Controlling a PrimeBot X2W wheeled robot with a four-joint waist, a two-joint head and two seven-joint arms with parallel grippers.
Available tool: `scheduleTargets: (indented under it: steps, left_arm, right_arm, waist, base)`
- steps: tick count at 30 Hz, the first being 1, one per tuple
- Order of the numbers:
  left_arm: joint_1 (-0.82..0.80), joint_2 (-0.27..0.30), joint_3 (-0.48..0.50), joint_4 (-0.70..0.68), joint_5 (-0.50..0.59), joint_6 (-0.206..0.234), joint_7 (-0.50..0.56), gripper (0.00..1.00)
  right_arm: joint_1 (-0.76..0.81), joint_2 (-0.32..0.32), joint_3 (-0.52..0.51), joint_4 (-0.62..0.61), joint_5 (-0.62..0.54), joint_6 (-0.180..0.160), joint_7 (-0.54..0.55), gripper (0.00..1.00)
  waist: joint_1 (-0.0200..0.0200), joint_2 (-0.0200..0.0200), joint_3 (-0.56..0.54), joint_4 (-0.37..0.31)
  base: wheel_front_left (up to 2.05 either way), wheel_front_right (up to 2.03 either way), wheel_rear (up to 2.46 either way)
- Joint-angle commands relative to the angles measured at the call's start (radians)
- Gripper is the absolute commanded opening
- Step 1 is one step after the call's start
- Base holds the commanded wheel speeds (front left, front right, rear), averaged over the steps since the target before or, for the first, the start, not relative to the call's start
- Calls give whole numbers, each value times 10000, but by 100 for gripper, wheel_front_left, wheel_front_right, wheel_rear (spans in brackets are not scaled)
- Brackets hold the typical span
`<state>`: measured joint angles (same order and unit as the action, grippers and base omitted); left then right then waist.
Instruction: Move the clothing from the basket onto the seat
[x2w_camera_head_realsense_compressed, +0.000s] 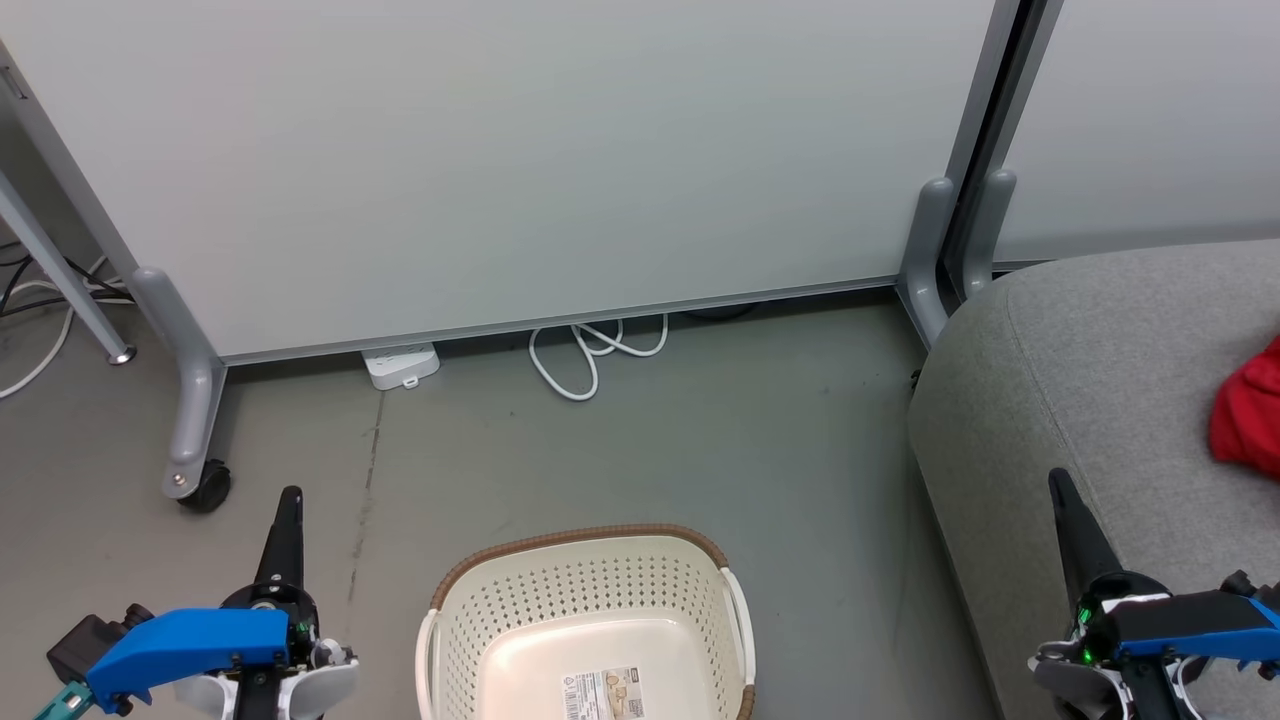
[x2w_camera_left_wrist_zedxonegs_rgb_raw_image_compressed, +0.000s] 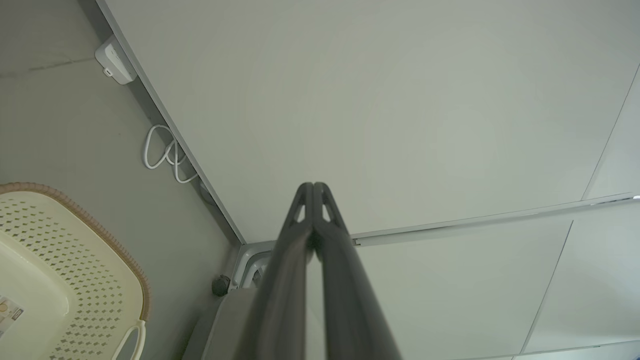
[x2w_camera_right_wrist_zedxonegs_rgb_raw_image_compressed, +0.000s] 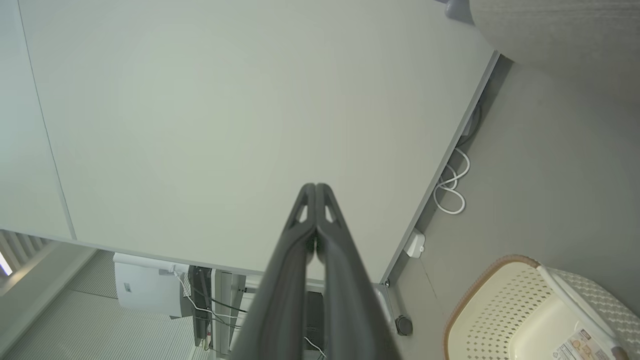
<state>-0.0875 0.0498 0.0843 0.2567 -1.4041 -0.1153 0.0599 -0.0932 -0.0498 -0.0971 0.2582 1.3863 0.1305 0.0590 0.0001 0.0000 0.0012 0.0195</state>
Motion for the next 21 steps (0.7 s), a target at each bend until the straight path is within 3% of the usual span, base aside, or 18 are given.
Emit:
scheduleTargets:
  steps: [1, 21]
  left_arm:
    - [-192, 8, 62, -84, -201, -88, 66, 0]
    - [-244, 7, 264, -127, -1676, -172, 458, 0]
  right_arm:
    - [-156, -11, -28, -82, 223, 3, 65, 0]
    - [-198, -9, -155, -139, 1835, 4, 468, 0]
  waist:
    - [0, 0, 1, -8]
    - [-1, 0, 14, -147]
  base:
    - [0, 0, 0]
    - [0, 0, 0]
